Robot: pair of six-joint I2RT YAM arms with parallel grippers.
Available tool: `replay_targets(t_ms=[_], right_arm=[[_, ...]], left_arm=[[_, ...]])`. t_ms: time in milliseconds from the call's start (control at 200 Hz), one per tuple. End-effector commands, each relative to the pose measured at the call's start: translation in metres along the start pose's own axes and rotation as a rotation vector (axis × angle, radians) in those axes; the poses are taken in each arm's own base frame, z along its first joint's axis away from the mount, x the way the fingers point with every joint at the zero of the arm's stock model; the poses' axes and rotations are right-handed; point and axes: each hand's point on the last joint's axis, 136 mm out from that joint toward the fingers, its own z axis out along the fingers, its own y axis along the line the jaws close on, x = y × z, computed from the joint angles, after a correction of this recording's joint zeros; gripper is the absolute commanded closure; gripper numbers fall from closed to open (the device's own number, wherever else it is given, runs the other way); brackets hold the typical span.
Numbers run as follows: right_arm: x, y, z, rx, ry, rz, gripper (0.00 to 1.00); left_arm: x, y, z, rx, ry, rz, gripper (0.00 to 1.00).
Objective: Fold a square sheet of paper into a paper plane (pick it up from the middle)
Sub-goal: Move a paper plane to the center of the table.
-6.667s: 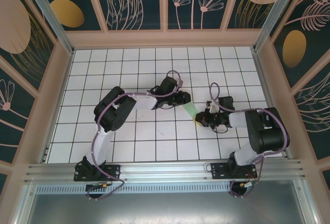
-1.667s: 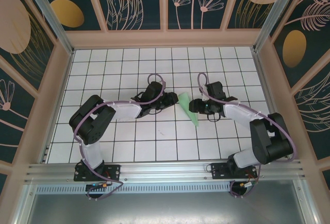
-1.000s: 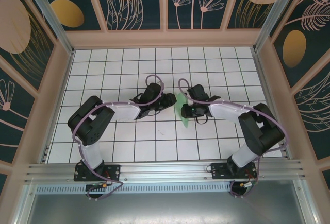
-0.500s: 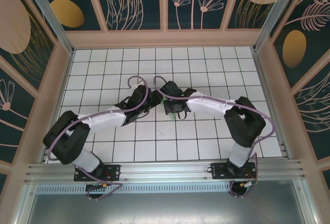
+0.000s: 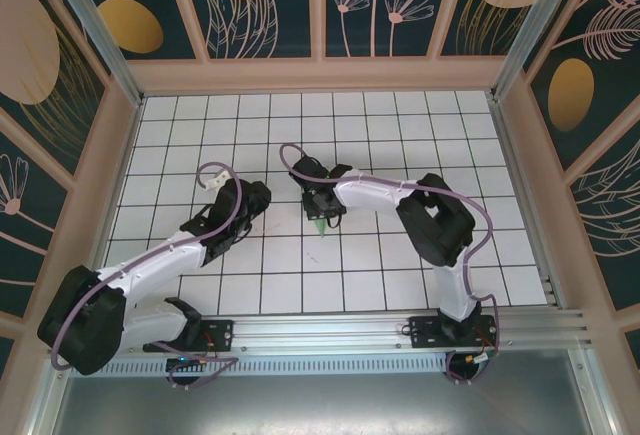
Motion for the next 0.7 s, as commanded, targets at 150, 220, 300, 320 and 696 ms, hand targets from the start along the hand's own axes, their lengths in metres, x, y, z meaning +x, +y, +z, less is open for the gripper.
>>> replay_targets(t_ms=[150,220,300,320,696], right_arm=[[0.006,0.007,-0.001,0.007,0.035,0.0,0.69],[0.008,0.005,0.003,0.019,0.046,-0.001,0.67],[0.009,0.004,0.005,0.034,0.042,-0.007,0.66],[0.009,0.004,0.005,0.033,0.043,-0.008,0.66],[0.018,0.001,0.02,0.093,0.088,-0.049,0.66]], left_arm=[[0.002,0.008,0.0,-0.014,0.003,0.019,0.54],[0.003,0.007,0.001,-0.011,0.01,0.019,0.53],[0.004,0.004,0.003,0.001,0.017,0.017,0.53],[0.006,0.004,0.004,0.003,0.021,0.018,0.53],[0.01,0.002,0.007,0.014,0.041,0.01,0.52]])
